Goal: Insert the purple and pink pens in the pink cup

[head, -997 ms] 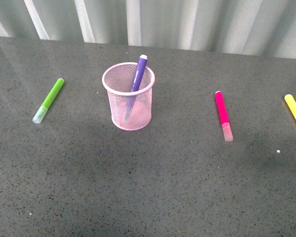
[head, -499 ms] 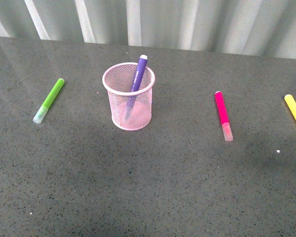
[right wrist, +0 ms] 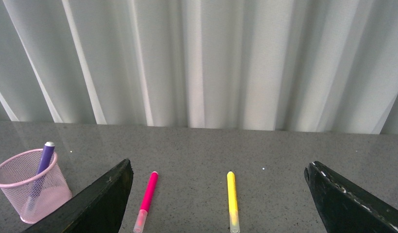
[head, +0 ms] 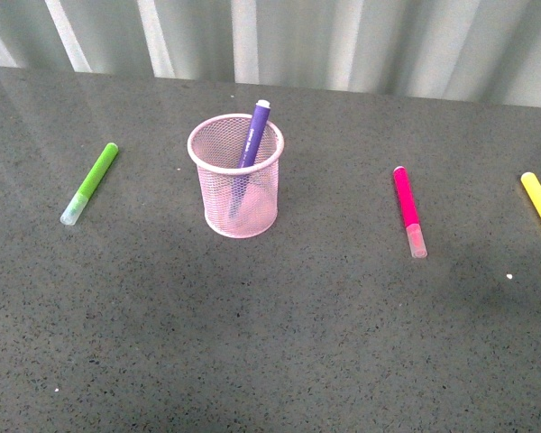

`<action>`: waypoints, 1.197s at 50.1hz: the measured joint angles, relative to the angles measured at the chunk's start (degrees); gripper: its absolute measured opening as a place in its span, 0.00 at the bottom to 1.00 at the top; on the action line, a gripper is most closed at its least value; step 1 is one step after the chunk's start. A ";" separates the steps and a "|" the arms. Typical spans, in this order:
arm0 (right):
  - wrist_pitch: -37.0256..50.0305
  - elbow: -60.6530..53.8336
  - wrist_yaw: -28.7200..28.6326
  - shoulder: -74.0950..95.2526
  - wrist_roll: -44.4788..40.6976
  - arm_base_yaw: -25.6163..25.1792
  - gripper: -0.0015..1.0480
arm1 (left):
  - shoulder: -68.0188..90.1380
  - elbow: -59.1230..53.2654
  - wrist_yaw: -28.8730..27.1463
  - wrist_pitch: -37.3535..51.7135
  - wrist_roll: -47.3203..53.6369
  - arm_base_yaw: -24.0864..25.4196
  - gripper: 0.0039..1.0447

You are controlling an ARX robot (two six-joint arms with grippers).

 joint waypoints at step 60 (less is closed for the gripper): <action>22.29 53.07 7.65 117.31 11.45 13.60 0.93 | -0.04 0.00 0.00 0.00 0.15 0.00 0.94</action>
